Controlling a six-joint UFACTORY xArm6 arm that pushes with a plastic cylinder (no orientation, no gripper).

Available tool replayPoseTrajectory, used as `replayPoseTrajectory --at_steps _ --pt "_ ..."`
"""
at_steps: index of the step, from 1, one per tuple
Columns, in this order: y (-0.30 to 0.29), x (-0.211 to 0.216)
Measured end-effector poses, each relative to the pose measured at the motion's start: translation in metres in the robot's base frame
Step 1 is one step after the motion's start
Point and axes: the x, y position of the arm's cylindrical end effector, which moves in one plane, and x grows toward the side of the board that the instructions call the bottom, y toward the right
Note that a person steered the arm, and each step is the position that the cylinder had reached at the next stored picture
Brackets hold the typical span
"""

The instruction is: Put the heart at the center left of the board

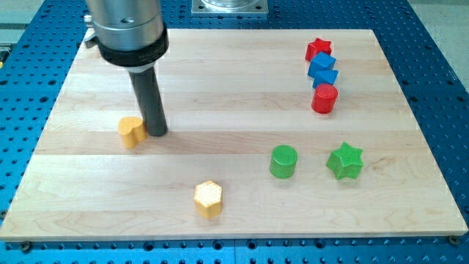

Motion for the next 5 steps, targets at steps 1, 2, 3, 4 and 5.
replayPoseTrajectory --at_steps 1,2,3,4,5 --pt "-0.005 0.034" --pt "-0.048 -0.005" --pt "-0.073 -0.047" --pt "-0.046 -0.003" --pt "-0.084 0.010"
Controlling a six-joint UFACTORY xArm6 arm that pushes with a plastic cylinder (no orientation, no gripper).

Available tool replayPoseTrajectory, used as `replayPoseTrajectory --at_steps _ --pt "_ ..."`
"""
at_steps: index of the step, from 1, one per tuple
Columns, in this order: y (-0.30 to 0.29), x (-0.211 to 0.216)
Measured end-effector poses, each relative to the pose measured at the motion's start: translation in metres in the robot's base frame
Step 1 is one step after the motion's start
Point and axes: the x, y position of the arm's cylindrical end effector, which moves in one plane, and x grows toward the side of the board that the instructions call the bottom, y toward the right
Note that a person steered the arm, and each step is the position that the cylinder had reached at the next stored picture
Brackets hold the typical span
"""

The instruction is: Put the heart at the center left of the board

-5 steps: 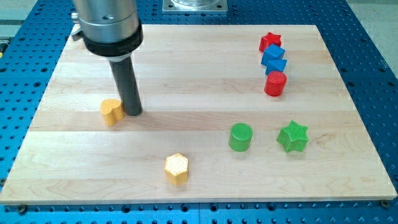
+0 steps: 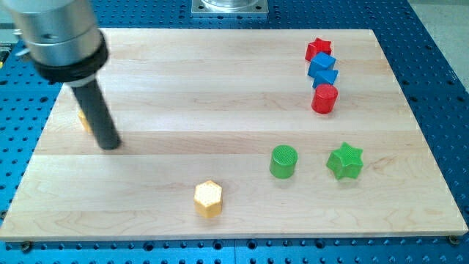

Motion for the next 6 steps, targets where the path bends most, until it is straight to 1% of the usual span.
replayPoseTrajectory --at_steps 1,2,3,4,6 --pt "-0.030 -0.045" --pt "-0.013 -0.032" --pt "0.036 -0.052" --pt "0.039 -0.093" --pt "-0.014 -0.093"
